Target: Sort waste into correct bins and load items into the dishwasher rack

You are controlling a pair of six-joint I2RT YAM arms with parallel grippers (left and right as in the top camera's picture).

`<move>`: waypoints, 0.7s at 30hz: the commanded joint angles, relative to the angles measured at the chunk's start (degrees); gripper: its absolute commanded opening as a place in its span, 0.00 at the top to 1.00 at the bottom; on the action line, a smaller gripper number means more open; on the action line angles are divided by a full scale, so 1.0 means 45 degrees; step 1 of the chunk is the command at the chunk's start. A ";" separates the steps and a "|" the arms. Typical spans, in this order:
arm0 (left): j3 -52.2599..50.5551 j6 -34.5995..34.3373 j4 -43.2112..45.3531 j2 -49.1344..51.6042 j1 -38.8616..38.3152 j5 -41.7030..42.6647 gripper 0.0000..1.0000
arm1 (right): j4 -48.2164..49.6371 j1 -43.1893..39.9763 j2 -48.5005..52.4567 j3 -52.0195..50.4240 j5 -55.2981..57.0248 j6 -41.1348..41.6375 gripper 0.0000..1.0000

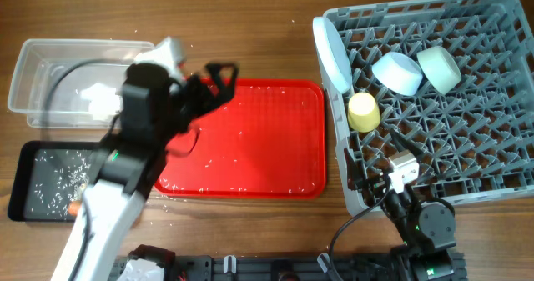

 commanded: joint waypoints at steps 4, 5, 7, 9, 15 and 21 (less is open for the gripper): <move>-0.0194 0.1676 -0.5872 -0.4274 0.0957 -0.2273 0.00 | 0.0058 -0.0015 -0.0063 -0.0015 -0.0107 -0.0107 0.00; -0.0194 0.1681 -0.6164 -0.4765 0.0962 -0.2220 0.00 | 0.0058 -0.0015 -0.0063 -0.0015 -0.0107 -0.0107 0.00; -0.0194 0.1681 -0.6577 -0.5537 0.0962 -0.2220 0.00 | 0.0058 -0.0015 -0.0063 -0.0010 -0.0107 -0.0107 0.00; -0.0194 0.1676 -0.7208 -0.6164 0.0962 -0.2215 0.00 | 0.0058 -0.0015 -0.0063 -0.0015 -0.0107 -0.0107 0.00; -0.0636 0.1870 -0.7752 -0.6790 0.1025 -0.3944 0.00 | 0.0058 -0.0015 -0.0063 -0.0015 -0.0107 -0.0107 0.00; -0.4240 0.5051 -0.3575 -0.9593 0.2900 -0.1744 0.00 | 0.0058 -0.0015 -0.0063 -0.0015 -0.0107 -0.0107 0.00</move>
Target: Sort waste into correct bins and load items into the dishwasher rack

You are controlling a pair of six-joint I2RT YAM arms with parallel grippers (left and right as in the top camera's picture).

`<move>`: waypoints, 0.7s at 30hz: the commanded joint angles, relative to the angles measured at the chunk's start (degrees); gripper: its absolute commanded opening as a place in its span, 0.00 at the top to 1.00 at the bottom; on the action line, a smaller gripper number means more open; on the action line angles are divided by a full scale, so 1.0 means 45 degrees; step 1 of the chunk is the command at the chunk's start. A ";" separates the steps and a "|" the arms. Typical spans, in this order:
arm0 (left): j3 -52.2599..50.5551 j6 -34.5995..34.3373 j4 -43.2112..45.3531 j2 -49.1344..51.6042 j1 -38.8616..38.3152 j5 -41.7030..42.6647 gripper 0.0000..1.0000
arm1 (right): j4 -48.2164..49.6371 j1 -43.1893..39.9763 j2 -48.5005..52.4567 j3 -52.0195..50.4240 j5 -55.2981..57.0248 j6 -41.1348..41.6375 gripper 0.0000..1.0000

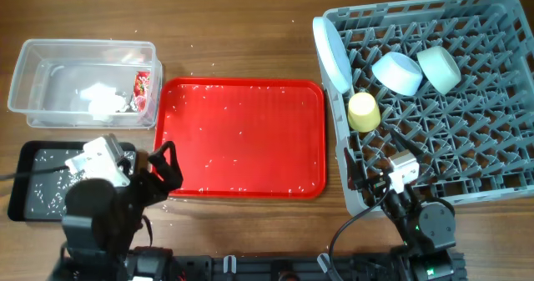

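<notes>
The red tray [242,135] lies at the table's middle with only small white crumbs on it. My left gripper [165,166] is drawn back low at the tray's front-left corner, open and holding nothing. The clear bin [33,64] at the far left holds crumpled white paper [102,100] and a red wrapper [143,89]. In front of it, the black bin [25,199] holds white crumbs. In the grey dishwasher rack [501,177] are a white plate [332,52], a white bowl [397,71], a pale green bowl [439,67] and a yellow cup [364,110]. My right gripper [370,166] rests at the rack's front-left corner, its prongs apart.
Both arm bases stand at the table's front edge. The rack fills the right third of the table. Bare wood runs between the tray and the rack, and along the far edge behind the tray.
My left arm was reaching over the tray's far-left corner beside the clear bin; now it is pulled back to the front left. The red wrapper shows in the clear bin. The right arm has not moved.
</notes>
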 commanded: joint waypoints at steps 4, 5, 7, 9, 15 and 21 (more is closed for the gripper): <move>-0.4027 0.2973 0.3021 -0.3415 0.1554 0.2322 0.00 | 0.0053 -0.0015 -0.0068 -0.0015 -0.0107 -0.0112 0.00; -0.4736 0.3230 0.3721 -0.3925 0.1627 0.2492 0.00 | 0.0053 -0.0015 -0.0068 -0.0015 -0.0107 -0.0112 0.00; -0.5999 0.3366 0.4818 -0.4784 0.1647 0.2618 0.00 | 0.0053 -0.0015 -0.0068 -0.0015 -0.0107 -0.0107 0.00; -0.6960 0.3322 0.5503 -0.5382 0.1647 0.2667 0.00 | 0.0053 -0.0015 -0.0068 -0.0015 -0.0107 -0.0107 0.00; -0.8932 0.3322 0.7461 -0.5474 0.1642 0.2705 0.00 | 0.0053 -0.0015 -0.0068 -0.0015 -0.0107 -0.0102 0.00; -0.9015 0.3322 0.7757 -0.5474 0.1637 0.2657 0.00 | 0.0053 -0.0015 -0.0068 -0.0015 -0.0107 -0.0107 0.00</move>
